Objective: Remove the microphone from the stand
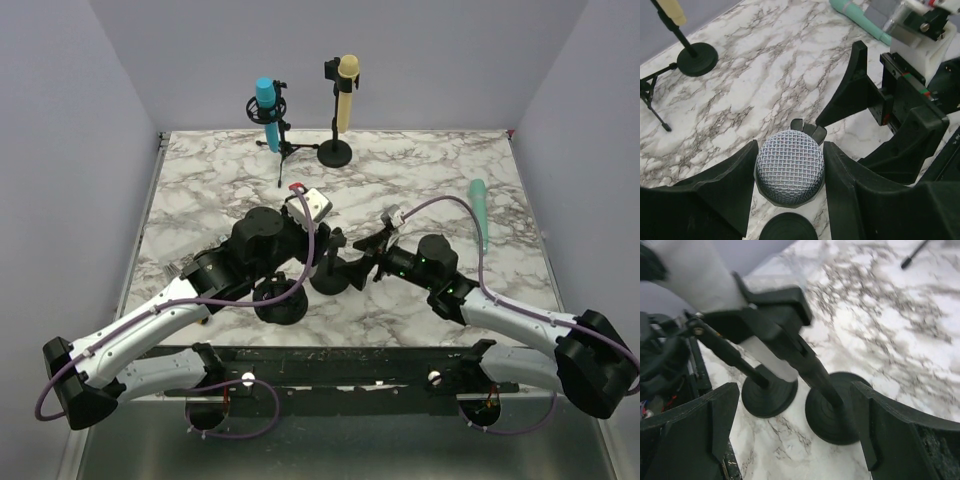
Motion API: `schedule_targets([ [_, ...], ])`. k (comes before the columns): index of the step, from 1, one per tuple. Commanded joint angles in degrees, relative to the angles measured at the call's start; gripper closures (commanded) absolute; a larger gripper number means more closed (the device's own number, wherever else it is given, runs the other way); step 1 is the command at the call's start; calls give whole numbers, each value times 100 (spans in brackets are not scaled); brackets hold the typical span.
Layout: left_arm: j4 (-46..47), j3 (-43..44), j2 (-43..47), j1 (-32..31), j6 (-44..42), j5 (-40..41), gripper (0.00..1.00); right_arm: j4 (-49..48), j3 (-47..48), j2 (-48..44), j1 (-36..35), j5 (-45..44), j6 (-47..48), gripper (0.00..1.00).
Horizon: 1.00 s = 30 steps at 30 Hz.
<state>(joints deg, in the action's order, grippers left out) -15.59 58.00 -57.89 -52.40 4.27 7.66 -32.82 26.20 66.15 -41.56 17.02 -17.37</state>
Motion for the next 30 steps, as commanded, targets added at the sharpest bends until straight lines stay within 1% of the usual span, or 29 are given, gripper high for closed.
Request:
schedule_targets([
  [1, 208, -194, 94, 63, -739, -1160, 98, 0, 461, -114, 129, 1112, 992, 0],
  [3, 230, -217, 94, 63, -831, -1399, 100, 117, 876, 110, 330, 1644, 1173, 1],
  [5, 255, -245, 94, 77, -851, -1441, 100, 100, 1170, 298, 630, 2270, 1237, 5],
  [7, 300, -246, 94, 90, -841, -1471, 100, 114, 1383, 454, 760, 2671, 1371, 7],
  [9, 342, -273, 115, 114, -832, -1523, 100, 542, 1665, 638, 772, 2936, 1663, 10],
  [11, 432, -351, 157, 148, -791, -1440, 100, 928, 1929, 814, 796, 3168, 1884, 14],
  [13, 490, -427, 188, 214, -729, -1357, 100, 979, 1981, 880, 816, 3454, 1890, 17],
  [19, 469, -438, 257, 373, -702, -1489, 100, 1100, 1960, 1023, 847, 3802, 1825, 16],
  [21, 465, -423, 244, 427, -684, -1562, 100, 1102, 1979, 1127, 860, 3793, 1828, 17],
  [26, 452, -368, 165, 523, -599, -1662, 100, 913, 2081, 1396, 865, 3634, 1794, 27],
  [29, 451, -368, 125, 539, -591, -1766, 100, 606, 2077, 1482, 860, 3708, 1751, 36],
  [30, 452, -359, 105, 549, -590, -1781, 100, 543, 2069, 1492, 861, 3678, 1575, 37],
])
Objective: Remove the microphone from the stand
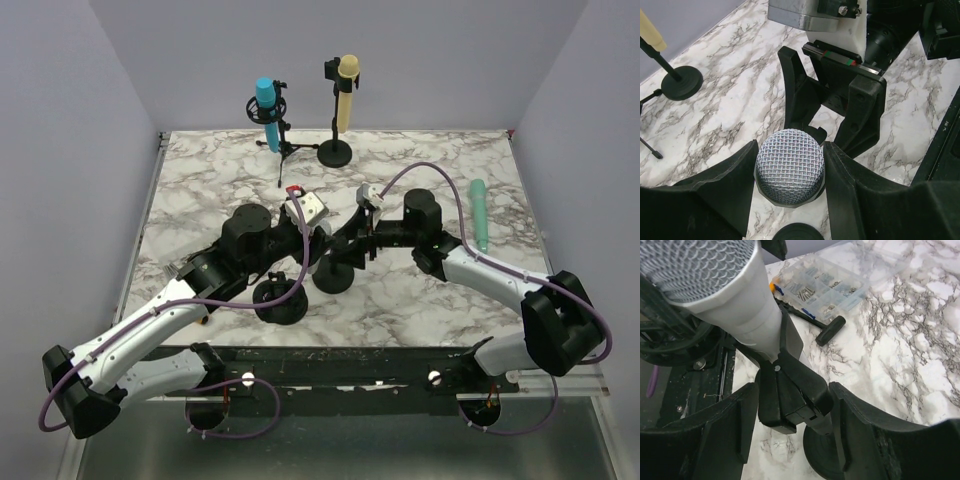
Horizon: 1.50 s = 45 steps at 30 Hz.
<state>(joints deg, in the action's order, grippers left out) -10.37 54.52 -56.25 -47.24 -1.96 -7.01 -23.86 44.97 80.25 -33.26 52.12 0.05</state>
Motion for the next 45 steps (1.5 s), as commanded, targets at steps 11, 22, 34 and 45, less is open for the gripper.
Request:
schedule_targets([
  [11, -9, -1, -132, 152, 143, -446, 100, -387, 265, -6, 30, -63, -92, 28],
  [22, 9, 37, -153, 232, 165, -574, 100, -527, 173, 148, 29, -87, -64, 99],
  [34, -574, 1109, -299, 232, 559, 450, 100, -161, -219, -315, 30, -1022, 640, 99],
  [45, -1579, 3674, -426, 233, 361, 2776, 100, -277, -357, -361, 30, -1496, 518, 99],
])
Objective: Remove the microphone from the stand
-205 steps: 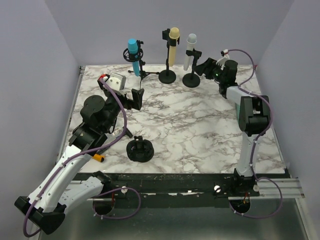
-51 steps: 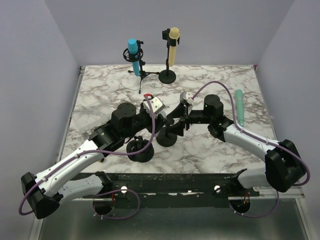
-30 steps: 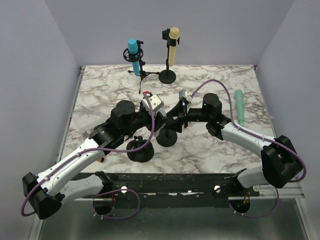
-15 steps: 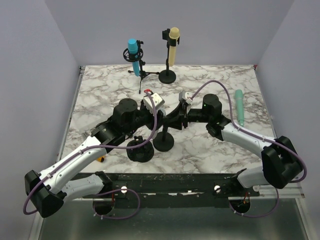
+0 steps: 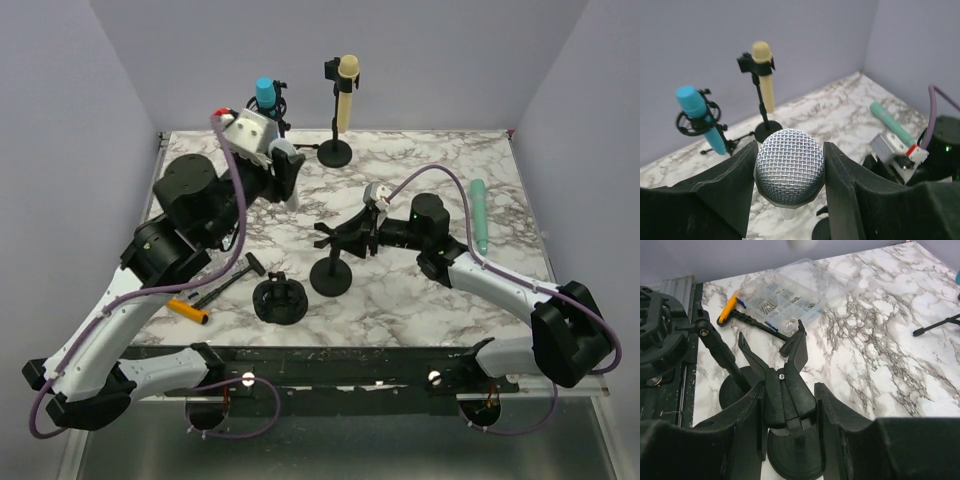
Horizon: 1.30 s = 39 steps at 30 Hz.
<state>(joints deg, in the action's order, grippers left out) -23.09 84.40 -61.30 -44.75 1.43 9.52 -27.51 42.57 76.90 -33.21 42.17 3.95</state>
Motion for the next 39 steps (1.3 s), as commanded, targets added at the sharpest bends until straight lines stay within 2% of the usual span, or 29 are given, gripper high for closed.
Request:
schedule_targets([
  [1, -289, 777, 125, -19, 71, 1299, 100, 80, -129, -31, 18, -607, 95, 98],
  [3, -243, 781, 231, -16, 210, 1588, 100, 51, -190, -84, 3, -845, 76, 95],
  [5, -131, 571, 370, -17, 252, 1736, 100, 145, -230, -128, -77, -1134, 205, 99],
  [11, 679, -730, 970, -9, 25, 1948, 100, 801, -212, 2, -486, -1622, 612, 99],
  [17, 1056, -1414, 1460, 2, -117, 1723, 100, 1028, -341, 244, -745, -1958, 491, 99],
  [18, 1098, -1509, 1547, 2, -117, 1645, 100, 1063, -308, 231, -785, -2052, 462, 94],
  [19, 1128, -1604, 1599, 1, -81, 1560, 100, 1115, -277, 200, -800, -2146, 416, 84],
  [20, 1157, -1685, 1650, 2, -52, 1474, 100, 1166, -208, 153, -805, -2256, 345, 68],
  [23, 1162, -1803, 1681, 26, 27, 1301, 100, 1356, 22, -47, -807, -2712, -4, 42],
  [24, 1151, -1816, 1674, 28, 48, 1286, 100, 1359, 85, -129, -807, -2851, -128, 12],
  [25, 1147, -1826, 1676, 28, 58, 1278, 100, 1370, 149, -201, -810, -3053, -272, 0],
  [33, 1169, -1823, 1850, 45, 91, 1277, 100, 2231, 1382, -265, -805, -3389, -692, 0],
  [37, 1063, -1756, 1995, 61, 298, 716, 100, 2632, 1799, -454, -816, -3705, -863, 0],
  [39, 997, -1687, 2017, 110, 541, 252, 100, 2626, 1934, -553, -817, -3485, -1023, 0],
])
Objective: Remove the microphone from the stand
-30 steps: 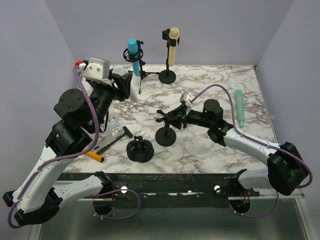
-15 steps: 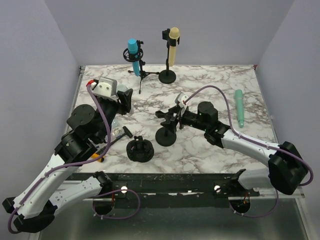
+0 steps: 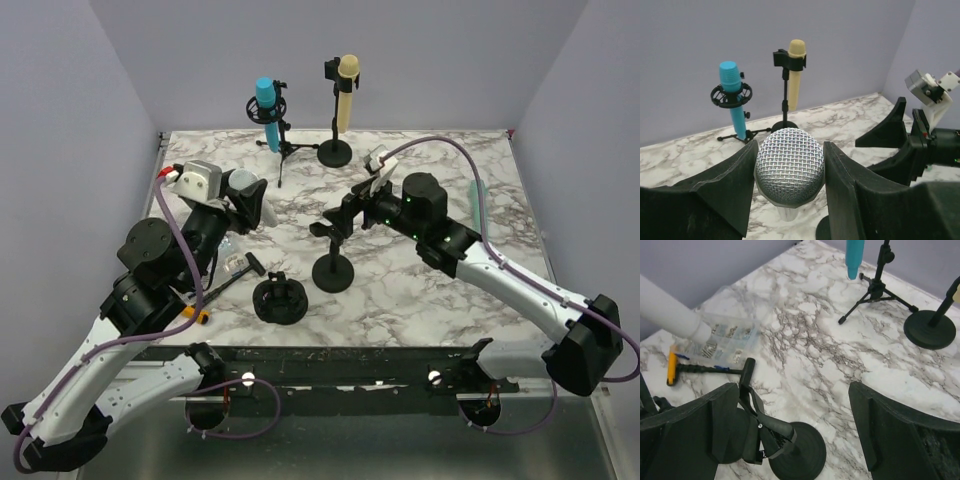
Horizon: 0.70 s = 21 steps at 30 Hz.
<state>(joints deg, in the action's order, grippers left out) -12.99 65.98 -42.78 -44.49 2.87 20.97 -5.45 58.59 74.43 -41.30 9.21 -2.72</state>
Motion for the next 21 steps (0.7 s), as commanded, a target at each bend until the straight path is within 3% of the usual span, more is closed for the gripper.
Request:
schedule_targets([
  [1, -60, 197, 148, 108, 538, -1087, 100, 394, 406, -349, -10, 79, -434, 0],
  [7, -217, 387, 10, 301, 1142, -2466, 100, -1108, 103, -555, -71, 2103, -1043, 6],
  [13, 126, 285, -47, 358, 1305, -3906, 100, -2631, -135, -353, -97, 2824, -2038, 10],
  [17, 225, 260, -169, 363, 1374, -4346, 100, -3618, -104, 52, -102, 3750, -3035, 23],
  [21, 289, 178, -163, 369, 1356, -4295, 100, -4337, -326, 142, -109, 4027, -3746, 24],
])
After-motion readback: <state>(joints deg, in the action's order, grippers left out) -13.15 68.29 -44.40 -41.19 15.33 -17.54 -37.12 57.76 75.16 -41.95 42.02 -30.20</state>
